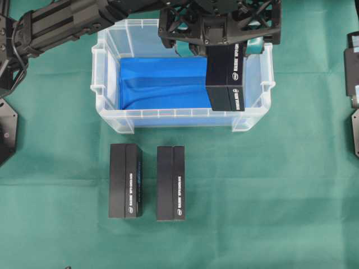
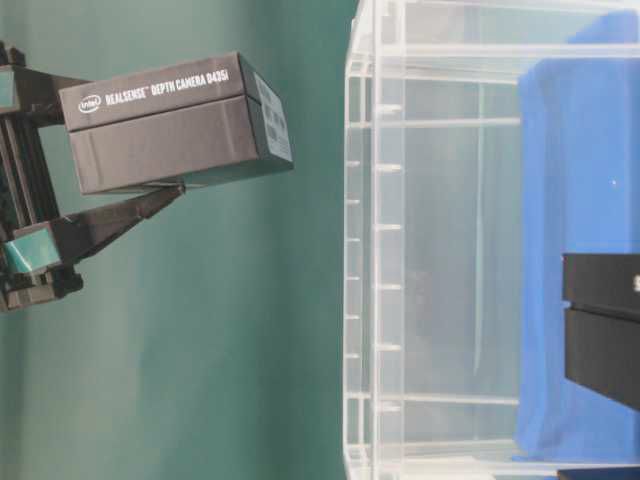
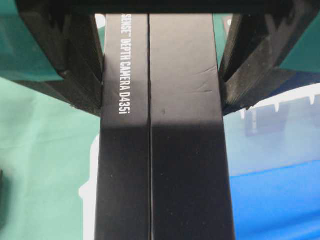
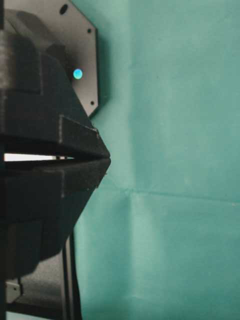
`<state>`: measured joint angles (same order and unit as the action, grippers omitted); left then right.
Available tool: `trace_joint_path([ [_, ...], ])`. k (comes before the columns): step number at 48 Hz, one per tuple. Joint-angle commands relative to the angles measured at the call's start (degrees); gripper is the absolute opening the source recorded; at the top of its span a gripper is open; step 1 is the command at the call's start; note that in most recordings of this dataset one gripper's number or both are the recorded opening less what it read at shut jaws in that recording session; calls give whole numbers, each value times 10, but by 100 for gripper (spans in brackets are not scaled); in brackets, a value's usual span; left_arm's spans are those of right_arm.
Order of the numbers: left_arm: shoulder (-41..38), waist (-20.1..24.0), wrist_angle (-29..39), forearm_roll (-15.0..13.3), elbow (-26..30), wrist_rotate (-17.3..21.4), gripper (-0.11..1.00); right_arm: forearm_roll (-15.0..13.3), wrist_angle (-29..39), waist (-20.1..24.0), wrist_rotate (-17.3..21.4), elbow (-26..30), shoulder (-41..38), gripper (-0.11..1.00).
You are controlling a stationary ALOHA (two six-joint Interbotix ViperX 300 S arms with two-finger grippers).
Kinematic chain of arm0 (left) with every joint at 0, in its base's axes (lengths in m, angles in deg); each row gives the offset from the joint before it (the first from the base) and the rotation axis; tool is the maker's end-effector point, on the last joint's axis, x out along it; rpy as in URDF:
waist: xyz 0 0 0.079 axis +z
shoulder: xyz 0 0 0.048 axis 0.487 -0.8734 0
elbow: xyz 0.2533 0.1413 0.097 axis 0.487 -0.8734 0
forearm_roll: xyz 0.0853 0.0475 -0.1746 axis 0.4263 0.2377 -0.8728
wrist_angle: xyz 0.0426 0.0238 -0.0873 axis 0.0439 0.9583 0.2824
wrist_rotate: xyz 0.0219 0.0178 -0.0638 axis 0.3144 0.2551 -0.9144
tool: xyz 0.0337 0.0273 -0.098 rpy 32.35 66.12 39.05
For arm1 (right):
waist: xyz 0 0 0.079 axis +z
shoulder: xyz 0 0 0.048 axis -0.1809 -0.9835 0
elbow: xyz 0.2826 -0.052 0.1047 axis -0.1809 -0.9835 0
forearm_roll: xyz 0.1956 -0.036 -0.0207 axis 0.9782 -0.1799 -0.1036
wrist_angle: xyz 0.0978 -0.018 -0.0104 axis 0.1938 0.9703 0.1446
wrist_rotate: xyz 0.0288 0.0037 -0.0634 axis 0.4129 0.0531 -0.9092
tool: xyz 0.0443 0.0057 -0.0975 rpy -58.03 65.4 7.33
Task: Take the box out of the case with the left arm.
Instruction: 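Close the left gripper on the box and lift it, then carry the box out of the case to the front right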
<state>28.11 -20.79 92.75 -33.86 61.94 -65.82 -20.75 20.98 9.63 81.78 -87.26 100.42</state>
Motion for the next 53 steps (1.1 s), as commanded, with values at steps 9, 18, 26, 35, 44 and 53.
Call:
trace_joint_path([
  [9, 16, -2, -3, 2, 13, 0, 60, -2, -1, -1, 1, 7, 1, 0],
  [18, 16, -1, -2, 2, 13, 0, 60, -1, -1, -1, 1, 7, 1, 0],
  [26, 16, -1, -2, 2, 13, 0, 60, -2, -1, -1, 1, 7, 2, 0],
  [35, 16, -4, -3, 3, 13, -1, 60, -2, -1, 0, 1, 7, 2, 0],
  [44, 18, -15, -1, 2, 14, -10, 60, -1, -1, -1, 1, 7, 2, 0],
  [53, 19, -42, 8, 3, 14, -36, 60, -1, -3, -1, 0, 7, 2, 0],
])
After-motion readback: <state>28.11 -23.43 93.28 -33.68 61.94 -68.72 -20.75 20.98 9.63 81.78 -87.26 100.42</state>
